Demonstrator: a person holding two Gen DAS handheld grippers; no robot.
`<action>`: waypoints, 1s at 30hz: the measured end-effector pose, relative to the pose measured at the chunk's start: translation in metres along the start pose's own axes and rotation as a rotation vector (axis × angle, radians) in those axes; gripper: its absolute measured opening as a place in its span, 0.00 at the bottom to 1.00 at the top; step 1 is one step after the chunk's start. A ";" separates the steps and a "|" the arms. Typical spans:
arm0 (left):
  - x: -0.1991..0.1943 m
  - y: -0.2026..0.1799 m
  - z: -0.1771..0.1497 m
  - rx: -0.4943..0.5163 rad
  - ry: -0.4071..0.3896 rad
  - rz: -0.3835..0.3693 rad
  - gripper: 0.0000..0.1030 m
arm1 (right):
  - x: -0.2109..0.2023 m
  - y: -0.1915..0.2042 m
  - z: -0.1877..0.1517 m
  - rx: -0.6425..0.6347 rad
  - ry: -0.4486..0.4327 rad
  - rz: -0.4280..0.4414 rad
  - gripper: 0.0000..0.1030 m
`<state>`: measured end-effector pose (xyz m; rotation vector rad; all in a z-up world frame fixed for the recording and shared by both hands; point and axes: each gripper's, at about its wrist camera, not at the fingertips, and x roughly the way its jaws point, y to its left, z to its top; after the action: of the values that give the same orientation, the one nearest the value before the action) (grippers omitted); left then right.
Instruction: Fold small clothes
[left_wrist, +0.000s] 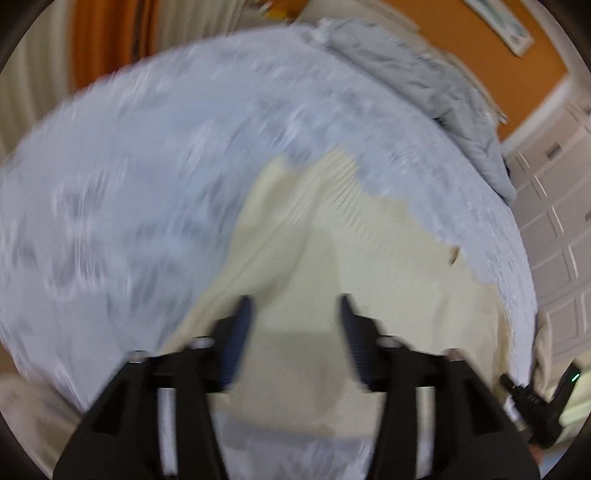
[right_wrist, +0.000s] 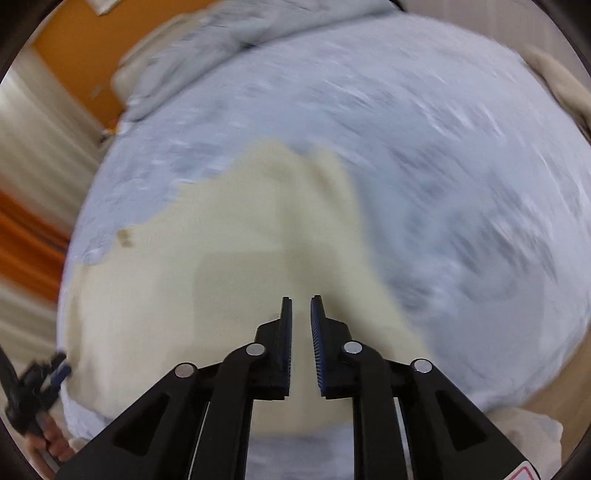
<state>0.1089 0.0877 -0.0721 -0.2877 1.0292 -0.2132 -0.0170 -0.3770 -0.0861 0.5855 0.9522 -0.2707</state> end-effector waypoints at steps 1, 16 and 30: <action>0.001 -0.009 0.007 0.034 -0.019 0.025 0.60 | 0.003 0.018 0.008 -0.027 -0.001 0.038 0.14; 0.089 0.039 0.036 -0.059 0.168 0.163 0.83 | 0.095 0.018 0.059 -0.043 0.102 0.042 0.00; 0.062 -0.005 0.061 0.070 0.034 0.180 0.77 | 0.044 0.003 0.095 -0.068 -0.070 -0.063 0.71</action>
<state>0.1923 0.0719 -0.0906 -0.1275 1.0724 -0.0915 0.0738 -0.4281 -0.0797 0.4816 0.9098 -0.3119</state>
